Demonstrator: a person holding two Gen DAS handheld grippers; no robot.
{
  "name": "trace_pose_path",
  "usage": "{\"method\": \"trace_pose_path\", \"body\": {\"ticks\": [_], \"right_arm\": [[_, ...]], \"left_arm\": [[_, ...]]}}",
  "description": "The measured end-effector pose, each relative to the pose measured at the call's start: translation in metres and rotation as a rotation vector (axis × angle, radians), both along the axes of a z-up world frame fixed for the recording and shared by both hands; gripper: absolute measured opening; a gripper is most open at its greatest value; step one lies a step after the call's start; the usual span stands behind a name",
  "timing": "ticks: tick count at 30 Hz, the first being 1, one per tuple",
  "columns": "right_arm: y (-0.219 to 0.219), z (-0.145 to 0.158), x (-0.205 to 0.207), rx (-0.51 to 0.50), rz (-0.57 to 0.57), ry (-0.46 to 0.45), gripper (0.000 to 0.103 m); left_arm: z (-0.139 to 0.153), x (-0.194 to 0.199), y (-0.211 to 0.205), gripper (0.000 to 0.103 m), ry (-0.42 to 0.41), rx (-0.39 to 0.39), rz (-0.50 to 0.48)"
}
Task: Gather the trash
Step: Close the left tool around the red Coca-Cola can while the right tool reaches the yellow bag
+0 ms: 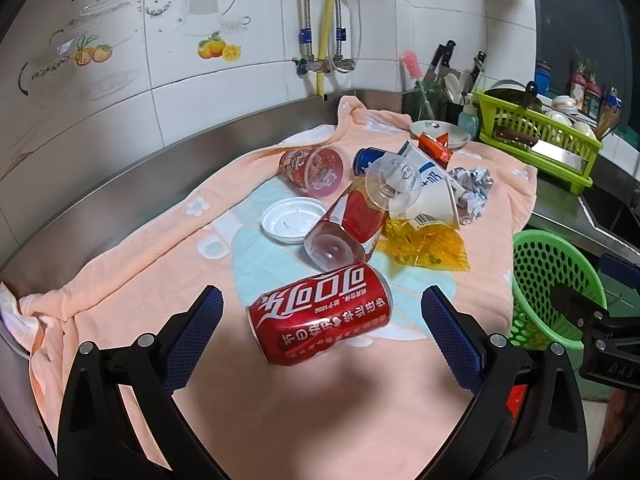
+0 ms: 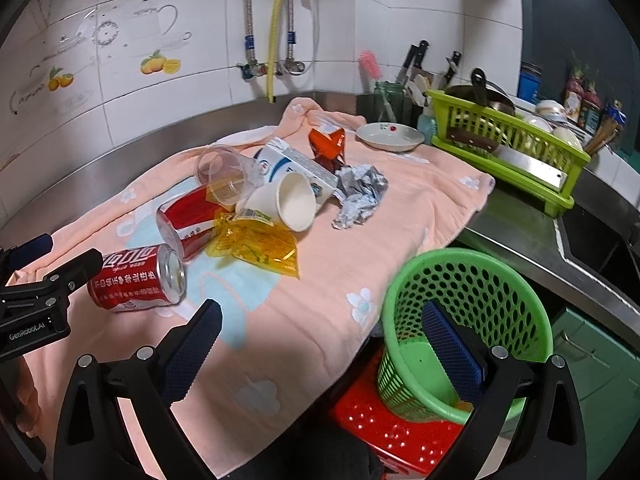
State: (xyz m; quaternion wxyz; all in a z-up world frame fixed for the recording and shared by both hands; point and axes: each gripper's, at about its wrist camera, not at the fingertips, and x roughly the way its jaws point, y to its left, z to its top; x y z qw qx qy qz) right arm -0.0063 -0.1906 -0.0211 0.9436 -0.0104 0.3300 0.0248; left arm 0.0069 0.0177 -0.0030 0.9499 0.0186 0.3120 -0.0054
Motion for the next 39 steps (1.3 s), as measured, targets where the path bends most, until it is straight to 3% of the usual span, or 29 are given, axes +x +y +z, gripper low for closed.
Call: {"method": "trace_pose_path", "body": {"ticks": [23,30,39], "right_arm": [[0.013,-0.004,0.074,0.090,0.129,0.061,0.096],[0.023,-0.011,0.078,0.067,0.157,0.076,0.096],[0.027,-0.009,0.084,0.053,0.174,0.074,0.096]], "left_arm": [[-0.012,0.012,0.027,0.098,0.027,0.001,0.033],[-0.022,0.021,0.024,0.098,0.057,-0.006,-0.027],[-0.027,0.037,0.026,0.098,0.063,0.067,-0.111]]}}
